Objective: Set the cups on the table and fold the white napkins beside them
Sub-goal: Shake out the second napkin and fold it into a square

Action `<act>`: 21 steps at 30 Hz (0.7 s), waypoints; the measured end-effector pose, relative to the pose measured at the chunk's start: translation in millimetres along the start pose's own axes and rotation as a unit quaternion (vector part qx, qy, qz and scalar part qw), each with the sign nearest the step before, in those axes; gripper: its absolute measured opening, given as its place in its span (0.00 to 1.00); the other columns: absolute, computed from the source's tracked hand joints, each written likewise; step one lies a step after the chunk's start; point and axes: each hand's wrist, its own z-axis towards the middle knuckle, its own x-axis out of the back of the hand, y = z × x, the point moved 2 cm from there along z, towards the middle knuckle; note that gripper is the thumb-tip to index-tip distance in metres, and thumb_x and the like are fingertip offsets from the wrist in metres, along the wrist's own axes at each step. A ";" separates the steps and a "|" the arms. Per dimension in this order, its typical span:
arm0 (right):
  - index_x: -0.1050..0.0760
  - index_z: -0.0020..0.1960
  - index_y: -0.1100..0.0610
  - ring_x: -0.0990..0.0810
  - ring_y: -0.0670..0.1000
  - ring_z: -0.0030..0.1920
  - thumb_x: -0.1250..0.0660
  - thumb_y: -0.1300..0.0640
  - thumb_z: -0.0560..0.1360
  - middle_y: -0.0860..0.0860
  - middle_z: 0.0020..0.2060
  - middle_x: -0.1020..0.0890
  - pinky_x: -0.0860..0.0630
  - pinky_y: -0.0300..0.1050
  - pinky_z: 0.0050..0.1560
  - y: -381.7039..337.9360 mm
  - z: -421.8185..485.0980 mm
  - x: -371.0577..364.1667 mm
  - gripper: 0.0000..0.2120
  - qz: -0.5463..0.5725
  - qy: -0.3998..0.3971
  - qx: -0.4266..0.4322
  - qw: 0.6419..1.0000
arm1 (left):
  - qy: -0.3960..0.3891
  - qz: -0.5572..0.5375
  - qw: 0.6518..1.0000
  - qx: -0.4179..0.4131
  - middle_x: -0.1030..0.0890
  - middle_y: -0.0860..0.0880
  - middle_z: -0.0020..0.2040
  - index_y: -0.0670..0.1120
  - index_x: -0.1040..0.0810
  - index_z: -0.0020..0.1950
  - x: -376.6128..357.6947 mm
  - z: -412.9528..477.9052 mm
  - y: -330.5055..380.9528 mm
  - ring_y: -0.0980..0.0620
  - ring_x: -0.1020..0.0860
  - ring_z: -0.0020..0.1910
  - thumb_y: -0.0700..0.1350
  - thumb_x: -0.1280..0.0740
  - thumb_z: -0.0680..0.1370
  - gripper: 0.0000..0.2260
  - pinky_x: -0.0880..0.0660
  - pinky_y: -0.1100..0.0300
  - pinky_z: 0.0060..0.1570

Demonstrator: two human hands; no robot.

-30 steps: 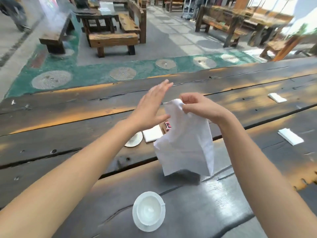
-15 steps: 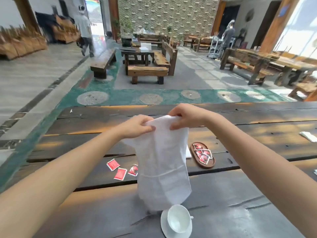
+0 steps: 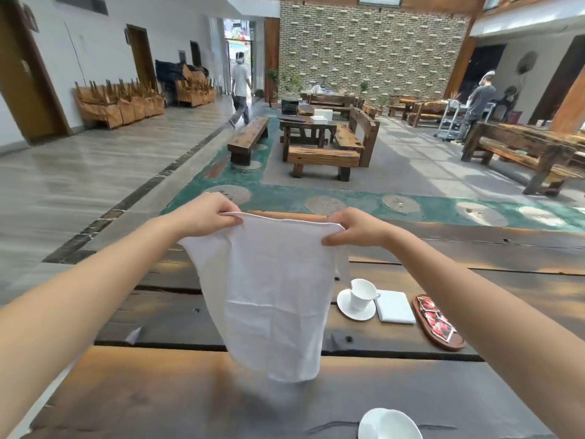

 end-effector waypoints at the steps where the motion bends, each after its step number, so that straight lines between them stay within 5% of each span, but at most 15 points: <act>1: 0.26 0.34 0.52 0.28 0.47 0.35 0.30 0.61 0.73 0.49 0.32 0.26 0.33 0.42 0.37 -1.4 4.4 -3.3 0.11 0.013 0.003 0.013 1.000 | 0.001 0.003 1.000 0.010 0.17 0.55 0.42 0.56 0.18 0.40 2.7 -4.9 -10.5 0.55 0.22 0.45 0.45 0.35 0.78 0.10 0.28 0.57 0.49; 5: 0.25 0.42 0.56 0.26 0.46 0.38 0.32 0.64 0.75 0.50 0.38 0.24 0.29 0.42 0.39 -2.6 18.9 -16.2 0.05 0.057 -0.001 0.022 0.998 | -0.014 0.034 0.999 0.037 0.16 0.54 0.41 0.52 0.16 0.43 2.7 -19.7 -45.2 0.55 0.21 0.45 0.44 0.33 0.76 0.07 0.27 0.60 0.49; 9: 0.25 0.32 0.50 0.31 0.46 0.33 0.32 0.59 0.76 0.48 0.31 0.28 0.34 0.42 0.35 1.5 25.9 -24.3 0.14 0.039 -0.043 -0.001 0.998 | -0.012 0.064 0.996 0.057 0.16 0.53 0.39 0.50 0.16 0.41 0.9 -27.0 -74.6 0.54 0.20 0.42 0.45 0.32 0.75 0.06 0.29 0.61 0.43; 12: 0.25 0.32 0.55 0.35 0.44 0.30 0.33 0.57 0.77 0.46 0.29 0.31 0.39 0.38 0.31 12.5 28.3 -23.1 0.14 0.027 -0.036 -0.020 0.999 | 0.023 0.078 0.995 0.065 0.17 0.51 0.35 0.50 0.20 0.36 -0.4 -25.7 -91.7 0.51 0.21 0.40 0.49 0.33 0.76 0.09 0.26 0.54 0.42; 17: 0.20 0.41 0.63 0.28 0.51 0.38 0.34 0.57 0.76 0.54 0.34 0.24 0.34 0.44 0.38 41.9 44.9 -13.3 0.10 -0.021 0.134 -0.111 0.984 | 0.076 0.132 0.985 0.080 0.26 0.51 0.26 0.49 0.28 0.30 -9.7 -17.1 -100.4 0.50 0.25 0.32 0.56 0.35 0.75 0.17 0.35 0.57 0.29; 21: 0.32 0.28 0.57 0.31 0.56 0.38 0.36 0.59 0.75 0.50 0.26 0.31 0.34 0.47 0.38 49.8 55.6 -0.8 0.17 -0.042 0.231 -0.154 0.960 | 0.111 0.148 0.977 0.107 0.17 0.47 0.45 0.52 0.20 0.45 -5.0 -5.1 -101.7 0.43 0.22 0.49 0.49 0.33 0.76 0.04 0.27 0.53 0.42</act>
